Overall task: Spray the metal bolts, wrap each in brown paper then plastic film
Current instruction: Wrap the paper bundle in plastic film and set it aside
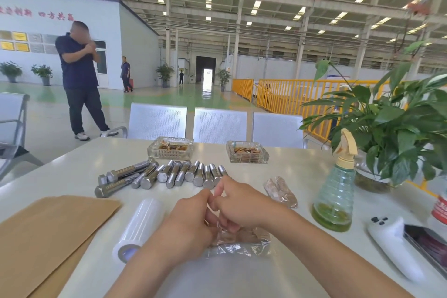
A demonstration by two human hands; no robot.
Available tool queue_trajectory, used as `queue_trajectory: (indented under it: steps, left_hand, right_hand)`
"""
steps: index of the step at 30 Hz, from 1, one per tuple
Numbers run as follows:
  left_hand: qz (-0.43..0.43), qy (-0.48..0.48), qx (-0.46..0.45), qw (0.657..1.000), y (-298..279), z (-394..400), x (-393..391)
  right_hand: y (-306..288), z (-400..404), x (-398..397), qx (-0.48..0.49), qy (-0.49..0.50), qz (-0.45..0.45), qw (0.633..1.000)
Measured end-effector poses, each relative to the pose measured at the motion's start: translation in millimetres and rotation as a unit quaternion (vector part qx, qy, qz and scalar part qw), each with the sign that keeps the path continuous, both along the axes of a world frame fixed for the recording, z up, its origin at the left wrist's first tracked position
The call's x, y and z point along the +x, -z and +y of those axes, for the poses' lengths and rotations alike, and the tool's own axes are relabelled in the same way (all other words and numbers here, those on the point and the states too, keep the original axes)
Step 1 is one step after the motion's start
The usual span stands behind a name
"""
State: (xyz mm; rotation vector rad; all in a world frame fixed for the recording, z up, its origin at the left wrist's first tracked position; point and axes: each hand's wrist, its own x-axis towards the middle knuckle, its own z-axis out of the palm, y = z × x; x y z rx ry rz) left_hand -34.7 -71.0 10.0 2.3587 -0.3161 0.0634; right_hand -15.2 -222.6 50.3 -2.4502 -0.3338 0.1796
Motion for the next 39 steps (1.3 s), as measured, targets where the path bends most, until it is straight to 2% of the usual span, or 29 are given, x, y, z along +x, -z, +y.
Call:
queue_trajectory:
  steps: [2, 4, 6, 8, 10, 12, 25, 29, 31, 33, 34, 36, 39]
  left_hand:
    - [0.004, -0.009, -0.005, 1.000, 0, -1, 0]
    - [0.010, -0.014, -0.012, 1.000, 0, -1, 0]
    - [0.021, -0.019, -0.021, 0.999, -1, -2, 0]
    - [0.031, -0.021, -0.026, 0.999, -1, -2, 1]
    - [0.040, -0.024, -0.023, 0.999, -2, -2, 3]
    - [0.053, -0.023, -0.030, 0.998, -3, -2, 4]
    - [0.067, -0.030, -0.065, 0.995, -4, -2, -6]
    - [0.068, 0.004, -0.015, 0.998, -13, 8, -9]
    - [0.030, -0.008, 0.023, 0.999, -25, 23, -12]
    - [-0.037, -0.080, 0.144, 0.986, -39, 45, -13]
    - [-0.055, -0.129, 0.217, 0.966, -44, 57, -13]
    - [-0.004, -0.203, 0.321, 0.925, -48, 77, -11]
    - [0.118, -0.203, 0.334, 0.913, -43, 88, -14]
  right_hand:
    - [3, -6, -1, 0.082, 0.011, 0.017, 0.996]
    - [10, -13, -5, 0.088, 0.023, -0.040, 0.995]
    - [20, -22, -12, 0.038, 0.045, -0.148, 0.987]
    - [30, -31, -21, -0.041, 0.025, -0.243, 0.969]
    - [40, -32, -30, -0.105, -0.021, -0.282, 0.953]
    - [47, -30, -35, -0.130, -0.045, -0.291, 0.947]
    - [58, -17, -43, -0.166, -0.028, -0.306, 0.937]
    - [58, -15, -46, -0.168, -0.022, -0.302, 0.938]
    - [57, -15, -47, -0.164, -0.019, -0.306, 0.938]
    - [58, -15, -48, -0.163, -0.017, -0.305, 0.938]
    - [58, -14, -49, -0.165, -0.016, -0.304, 0.938]
    - [58, -13, -50, -0.169, -0.013, -0.307, 0.936]
    - [57, -12, -52, -0.176, -0.007, -0.311, 0.934]
